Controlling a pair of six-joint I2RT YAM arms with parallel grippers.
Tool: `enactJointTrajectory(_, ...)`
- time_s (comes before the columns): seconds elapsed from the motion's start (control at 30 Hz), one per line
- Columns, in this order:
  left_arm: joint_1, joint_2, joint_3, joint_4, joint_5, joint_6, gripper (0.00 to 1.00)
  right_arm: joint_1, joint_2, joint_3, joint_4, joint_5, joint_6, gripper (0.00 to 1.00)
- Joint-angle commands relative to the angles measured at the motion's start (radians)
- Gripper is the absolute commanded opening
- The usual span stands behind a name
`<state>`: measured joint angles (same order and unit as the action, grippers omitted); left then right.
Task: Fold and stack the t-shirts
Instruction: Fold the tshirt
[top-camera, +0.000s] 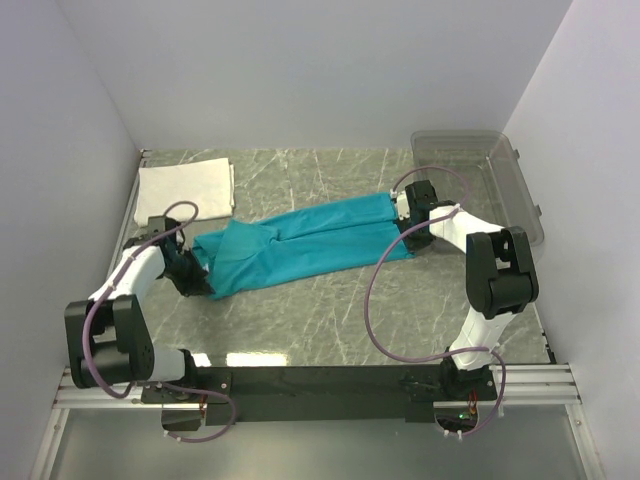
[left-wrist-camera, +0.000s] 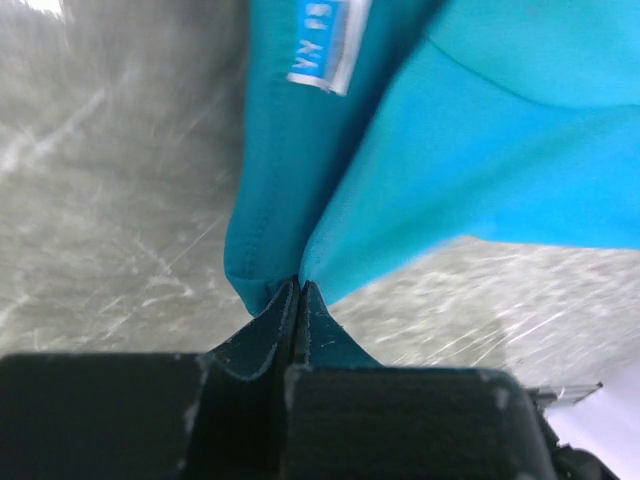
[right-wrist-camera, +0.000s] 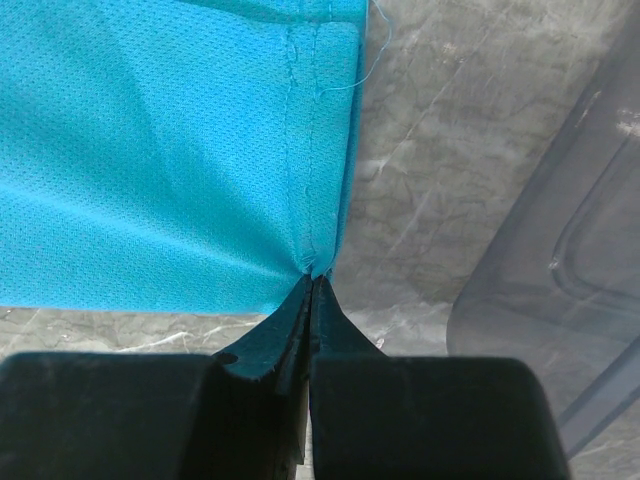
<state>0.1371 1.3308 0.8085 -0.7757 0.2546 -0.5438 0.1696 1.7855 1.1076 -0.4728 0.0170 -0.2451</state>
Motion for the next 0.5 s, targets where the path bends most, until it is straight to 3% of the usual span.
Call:
enactJointTrajectory(0.0,0.004,0.027,-0.046,-0.025,0.032,-0.025,0.01,-0.008,-0.029,-0.011,0.016,0.020,-0.013,0.00)
enactJointTrajectory(0.47,0.016,0.047,0.014,-0.085,-0.143,-0.031,0.01,-0.030,-0.046,0.003,0.013,0.024,-0.057,0.00)
